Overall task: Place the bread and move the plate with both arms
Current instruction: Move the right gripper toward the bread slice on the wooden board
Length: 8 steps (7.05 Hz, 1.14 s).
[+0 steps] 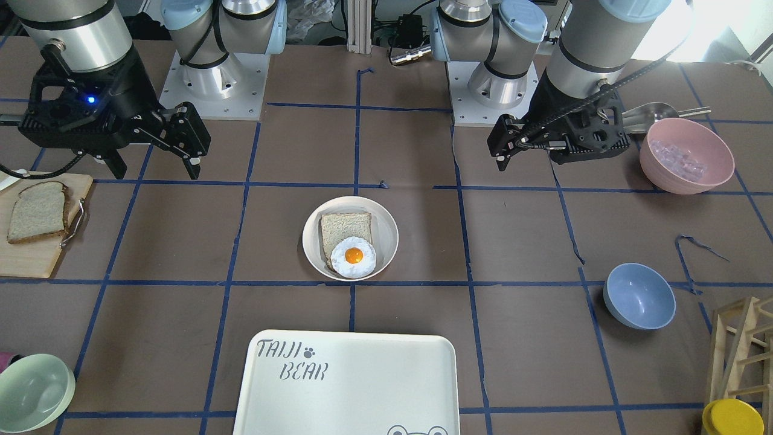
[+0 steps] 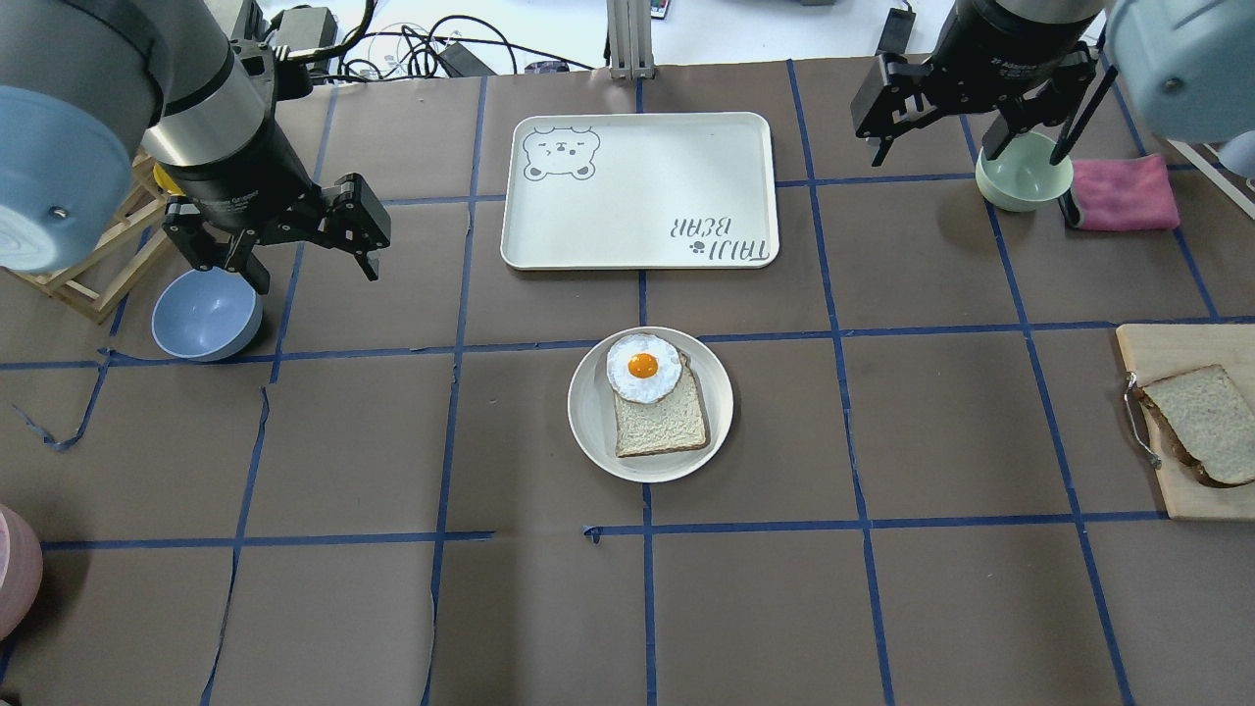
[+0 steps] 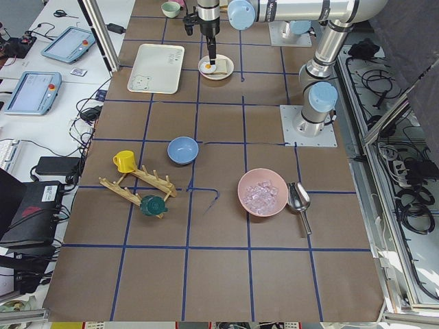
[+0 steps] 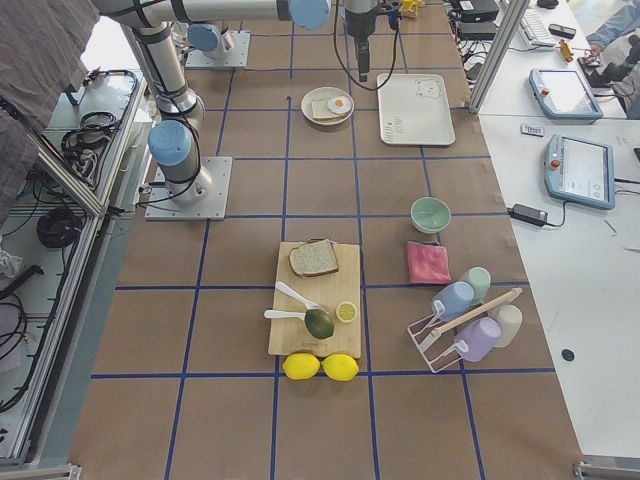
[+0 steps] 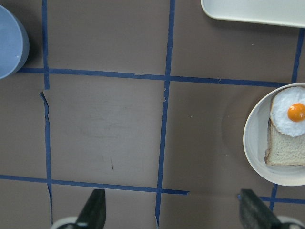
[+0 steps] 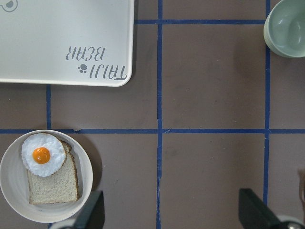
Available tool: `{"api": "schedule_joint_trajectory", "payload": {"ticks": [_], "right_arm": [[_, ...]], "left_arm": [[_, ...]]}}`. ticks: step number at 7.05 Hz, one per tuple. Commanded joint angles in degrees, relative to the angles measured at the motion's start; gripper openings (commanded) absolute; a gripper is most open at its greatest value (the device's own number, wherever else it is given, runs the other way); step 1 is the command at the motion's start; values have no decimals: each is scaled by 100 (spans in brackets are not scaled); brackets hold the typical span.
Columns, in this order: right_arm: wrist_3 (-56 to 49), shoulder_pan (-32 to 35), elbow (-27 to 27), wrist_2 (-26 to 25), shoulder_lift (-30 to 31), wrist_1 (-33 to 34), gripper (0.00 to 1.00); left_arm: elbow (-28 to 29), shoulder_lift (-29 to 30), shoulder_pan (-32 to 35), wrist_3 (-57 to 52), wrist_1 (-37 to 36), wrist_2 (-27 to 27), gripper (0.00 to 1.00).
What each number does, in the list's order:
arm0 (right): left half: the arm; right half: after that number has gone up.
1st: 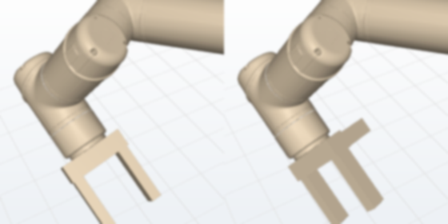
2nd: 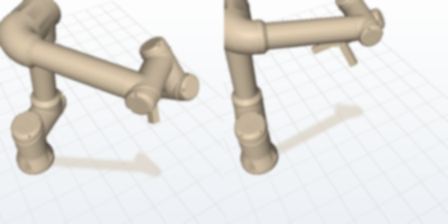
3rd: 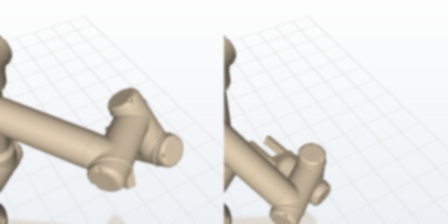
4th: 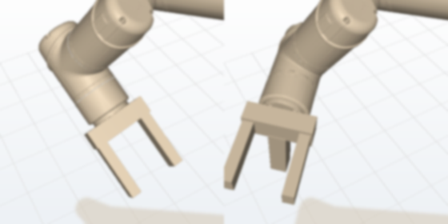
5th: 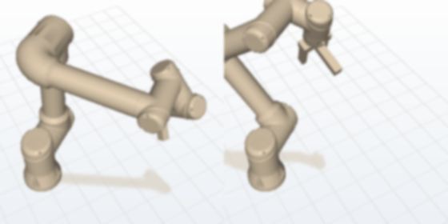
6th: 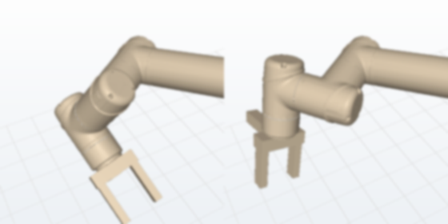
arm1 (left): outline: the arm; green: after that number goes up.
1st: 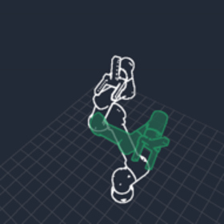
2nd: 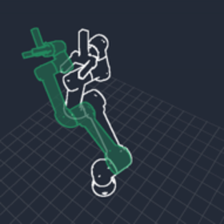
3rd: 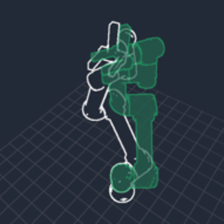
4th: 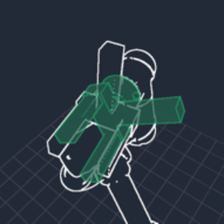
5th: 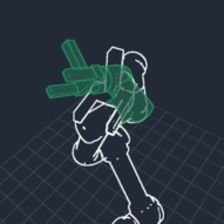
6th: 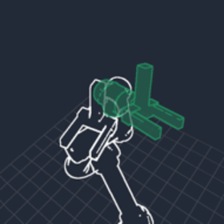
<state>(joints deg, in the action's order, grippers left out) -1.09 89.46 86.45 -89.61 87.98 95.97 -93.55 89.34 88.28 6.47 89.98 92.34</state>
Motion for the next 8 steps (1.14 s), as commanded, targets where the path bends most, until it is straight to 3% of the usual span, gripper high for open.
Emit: {"api": "schedule_joint_trajectory", "payload": {"ticks": [1, 4, 8], "right_arm": [[-5, 10, -40, -4, -27, 1, 100], [-84, 10, 55, 67, -114, -25, 100], [-76, 54, -5, -206, -28, -78, 100]], "left_arm": [[-14, -4, -13, 4, 10, 12, 100], [-5, -13, -13, 4, 10, 12, 100], [13, -30, -74, -284, 10, -59, 100]]}}
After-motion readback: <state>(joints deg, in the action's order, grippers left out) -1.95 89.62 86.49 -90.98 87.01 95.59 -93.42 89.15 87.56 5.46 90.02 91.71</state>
